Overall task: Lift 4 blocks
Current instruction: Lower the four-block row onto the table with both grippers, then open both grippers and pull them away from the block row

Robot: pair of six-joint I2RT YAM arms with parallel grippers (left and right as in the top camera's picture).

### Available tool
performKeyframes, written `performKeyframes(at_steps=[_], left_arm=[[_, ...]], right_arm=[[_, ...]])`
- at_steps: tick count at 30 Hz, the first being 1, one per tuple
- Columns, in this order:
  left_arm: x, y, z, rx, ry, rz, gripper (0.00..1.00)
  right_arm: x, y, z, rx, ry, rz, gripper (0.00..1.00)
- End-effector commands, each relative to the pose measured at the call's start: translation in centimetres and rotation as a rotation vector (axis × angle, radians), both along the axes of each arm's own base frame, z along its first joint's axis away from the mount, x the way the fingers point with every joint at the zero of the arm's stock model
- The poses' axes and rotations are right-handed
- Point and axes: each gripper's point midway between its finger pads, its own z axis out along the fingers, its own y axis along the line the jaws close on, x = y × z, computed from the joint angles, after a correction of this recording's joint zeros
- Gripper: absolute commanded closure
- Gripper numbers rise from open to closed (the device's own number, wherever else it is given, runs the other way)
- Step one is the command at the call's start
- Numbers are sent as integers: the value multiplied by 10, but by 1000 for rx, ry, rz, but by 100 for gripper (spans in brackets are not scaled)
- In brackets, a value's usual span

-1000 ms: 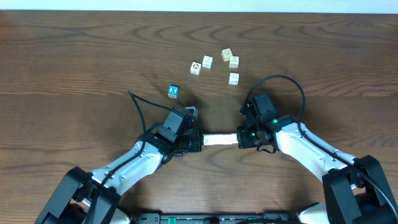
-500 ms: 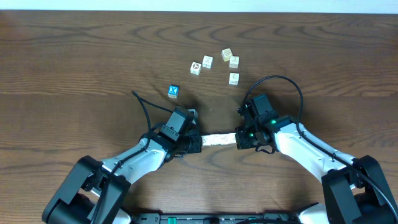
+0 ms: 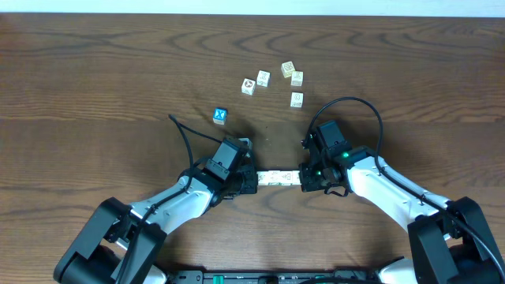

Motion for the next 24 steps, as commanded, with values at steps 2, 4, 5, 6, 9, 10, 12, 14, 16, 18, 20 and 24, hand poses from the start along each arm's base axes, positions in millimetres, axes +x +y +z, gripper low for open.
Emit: performKeyframes(at_steps=[2,4,5,6,9,10,12,14,16,18,20,24], left_arm=[[2,-1,0,11,-14,-5,93],[4,1,-1,23,-22,4,92],[5,2,-1,29,-23,6,92],[5,3,-2,34,-25,9,92],[8,10,-4,74,-42,20,92],[9,11,-4,85,-51,20,92],[13,16,-5,110,-68,37,92],[18,22,-5,141,-92,57,92],[23,26,-2,165,-123,61,91],[30,30,5,181,-165,60,88],[41,36,17,190,-214,67,88],[66,54,55,199,-344,112,88]], right_arm=[[8,-7,3,-74,-37,-19,99],[9,-15,1,-117,-43,-36,99],[9,-20,1,-140,-47,-47,99],[10,-23,1,-160,-52,-52,99],[14,-32,1,-209,-74,-68,98],[14,-33,1,-214,-77,-77,98],[17,-32,1,-210,-88,-86,98],[21,-31,3,-202,-105,-88,98],[28,-28,5,-188,-130,-94,95],[37,-26,7,-171,-164,-105,94],[51,-24,12,-152,-215,-122,92],[85,-28,30,-154,-356,-158,90]])
